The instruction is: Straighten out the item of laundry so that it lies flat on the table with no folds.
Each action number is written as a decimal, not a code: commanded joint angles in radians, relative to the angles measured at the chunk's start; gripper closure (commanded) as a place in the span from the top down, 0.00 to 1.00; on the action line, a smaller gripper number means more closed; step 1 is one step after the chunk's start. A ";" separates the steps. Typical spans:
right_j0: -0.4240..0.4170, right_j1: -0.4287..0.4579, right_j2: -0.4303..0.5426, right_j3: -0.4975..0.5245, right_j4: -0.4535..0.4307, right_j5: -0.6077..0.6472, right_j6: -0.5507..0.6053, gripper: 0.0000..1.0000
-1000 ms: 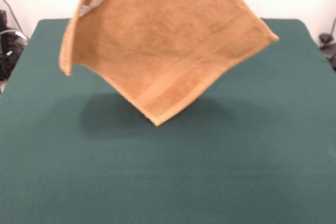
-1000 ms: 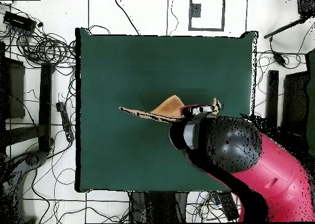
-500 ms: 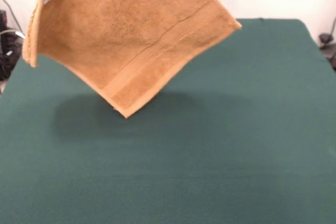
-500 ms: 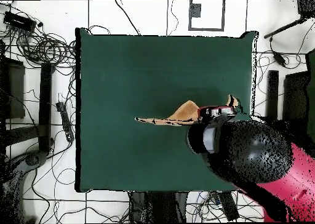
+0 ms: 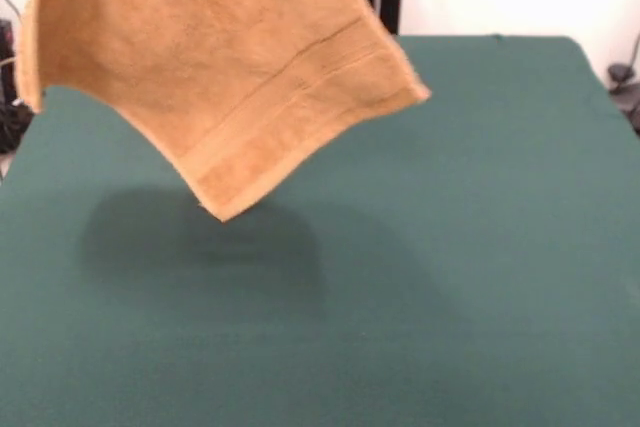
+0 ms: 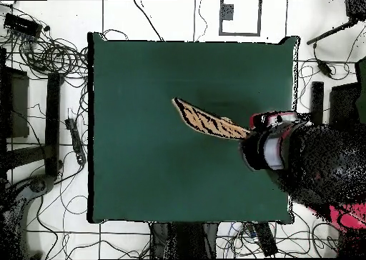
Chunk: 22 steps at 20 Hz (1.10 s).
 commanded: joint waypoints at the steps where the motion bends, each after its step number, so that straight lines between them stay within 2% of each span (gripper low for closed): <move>1: -0.049 0.103 0.212 -0.240 -0.062 0.262 -0.261 0.00; 10: -0.091 0.199 0.293 -0.467 -0.120 0.415 -0.239 0.00; 19: -0.120 0.276 0.349 -0.599 -0.144 0.469 -0.258 0.00; 22: -0.130 0.301 0.370 -0.667 -0.156 0.527 -0.271 0.00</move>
